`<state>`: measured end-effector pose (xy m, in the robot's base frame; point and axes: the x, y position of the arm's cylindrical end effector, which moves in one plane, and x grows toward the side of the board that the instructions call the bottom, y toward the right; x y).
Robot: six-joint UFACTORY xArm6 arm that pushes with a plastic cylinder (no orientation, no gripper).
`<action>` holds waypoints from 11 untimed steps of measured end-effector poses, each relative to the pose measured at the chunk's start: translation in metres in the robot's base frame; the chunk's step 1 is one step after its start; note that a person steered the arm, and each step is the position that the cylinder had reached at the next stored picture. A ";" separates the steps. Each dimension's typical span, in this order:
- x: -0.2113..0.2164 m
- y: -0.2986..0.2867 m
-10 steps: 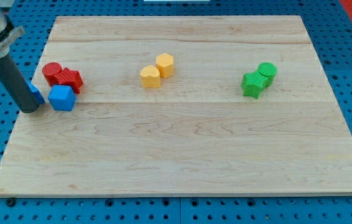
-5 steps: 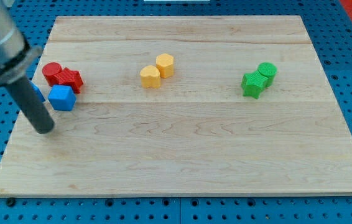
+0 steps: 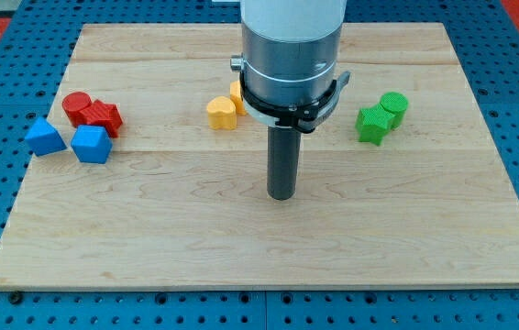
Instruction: Move your arm towards top center
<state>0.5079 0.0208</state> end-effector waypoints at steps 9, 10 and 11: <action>-0.160 -0.109; -0.190 -0.078; -0.207 -0.044</action>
<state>0.3011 -0.0232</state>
